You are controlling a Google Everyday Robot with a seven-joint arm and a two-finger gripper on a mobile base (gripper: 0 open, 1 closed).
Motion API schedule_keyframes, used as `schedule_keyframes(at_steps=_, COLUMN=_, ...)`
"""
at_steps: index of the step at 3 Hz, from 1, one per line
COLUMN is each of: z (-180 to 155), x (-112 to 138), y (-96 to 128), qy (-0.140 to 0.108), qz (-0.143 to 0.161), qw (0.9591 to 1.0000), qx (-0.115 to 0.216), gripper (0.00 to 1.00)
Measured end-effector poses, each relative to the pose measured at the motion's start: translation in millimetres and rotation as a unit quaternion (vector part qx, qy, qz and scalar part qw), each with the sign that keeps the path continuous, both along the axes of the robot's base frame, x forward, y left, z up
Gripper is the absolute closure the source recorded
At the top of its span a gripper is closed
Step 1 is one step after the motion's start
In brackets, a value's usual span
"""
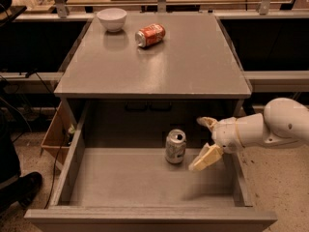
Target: Pick 7up can from top drawer and place on counter
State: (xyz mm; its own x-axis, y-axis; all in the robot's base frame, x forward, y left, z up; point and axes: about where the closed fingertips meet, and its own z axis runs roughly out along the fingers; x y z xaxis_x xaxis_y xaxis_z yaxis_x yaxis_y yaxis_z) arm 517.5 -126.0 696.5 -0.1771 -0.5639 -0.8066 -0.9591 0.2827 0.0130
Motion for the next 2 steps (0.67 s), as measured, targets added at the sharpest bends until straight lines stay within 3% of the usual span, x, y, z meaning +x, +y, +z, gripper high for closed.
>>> schedule_keyframes(at_steps=2, z=-25.8, x=8.6, y=31.0, qy=0.012, qz=-0.01, qw=0.9986, qx=0.05, gripper=0.0)
